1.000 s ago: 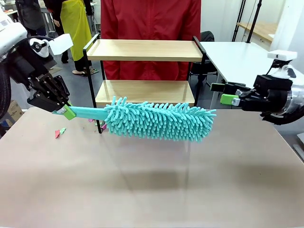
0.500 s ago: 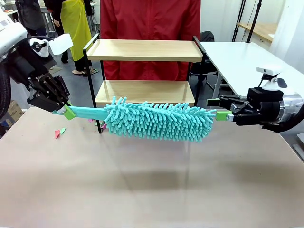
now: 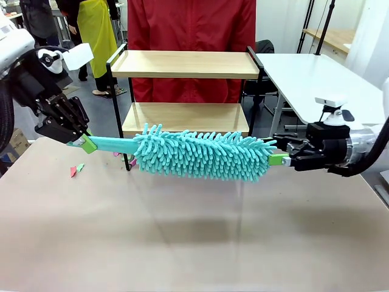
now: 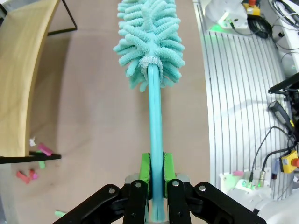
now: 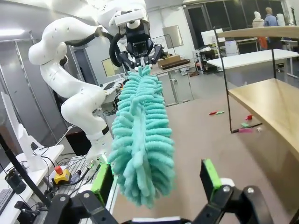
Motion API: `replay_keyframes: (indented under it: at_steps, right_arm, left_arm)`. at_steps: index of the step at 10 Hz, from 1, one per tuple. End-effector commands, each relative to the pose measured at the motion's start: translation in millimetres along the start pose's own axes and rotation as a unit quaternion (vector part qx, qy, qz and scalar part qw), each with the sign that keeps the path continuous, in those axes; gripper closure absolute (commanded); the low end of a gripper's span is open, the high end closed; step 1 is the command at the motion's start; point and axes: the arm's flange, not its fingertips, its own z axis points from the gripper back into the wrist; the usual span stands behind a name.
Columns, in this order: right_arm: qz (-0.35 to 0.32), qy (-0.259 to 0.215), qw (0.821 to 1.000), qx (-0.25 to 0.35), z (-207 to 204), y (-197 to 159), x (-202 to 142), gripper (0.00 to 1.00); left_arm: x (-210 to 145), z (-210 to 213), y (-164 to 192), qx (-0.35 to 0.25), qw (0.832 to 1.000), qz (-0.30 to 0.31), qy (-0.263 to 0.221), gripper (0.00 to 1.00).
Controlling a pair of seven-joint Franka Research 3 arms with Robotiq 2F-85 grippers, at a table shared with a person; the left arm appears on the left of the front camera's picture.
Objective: Clean the shelf.
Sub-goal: Hand the Duster back to the human.
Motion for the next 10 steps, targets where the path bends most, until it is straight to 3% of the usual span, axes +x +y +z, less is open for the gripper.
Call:
replay_keyframes:
  at_steps: [1,7,8,9,10]
  right_arm:
    - [0.014,-0.004,1.000,0.001,-31,35,-20,0.00]
    - [0.005,0.000,0.999,0.037,-71,39,-18,0.00]
    - [0.005,0.006,0.999,0.040,-71,40,-19,0.60]
    - [0.003,0.004,0.999,0.042,-71,40,-19,0.60]
    - [0.005,0.004,0.999,0.044,-71,39,-20,1.00]
  left_arm:
    - [0,3,0,-0.002,1.000,-0.004,-0.013,0.86]
    - [0,3,0,-0.002,1.000,-0.004,-0.013,0.86]
    - [0,3,0,-0.002,1.000,-0.004,-0.013,0.86]
    - [0,3,0,-0.002,1.000,-0.004,-0.013,0.86]
    - [0,3,0,-0.002,1.000,-0.004,-0.013,0.86]
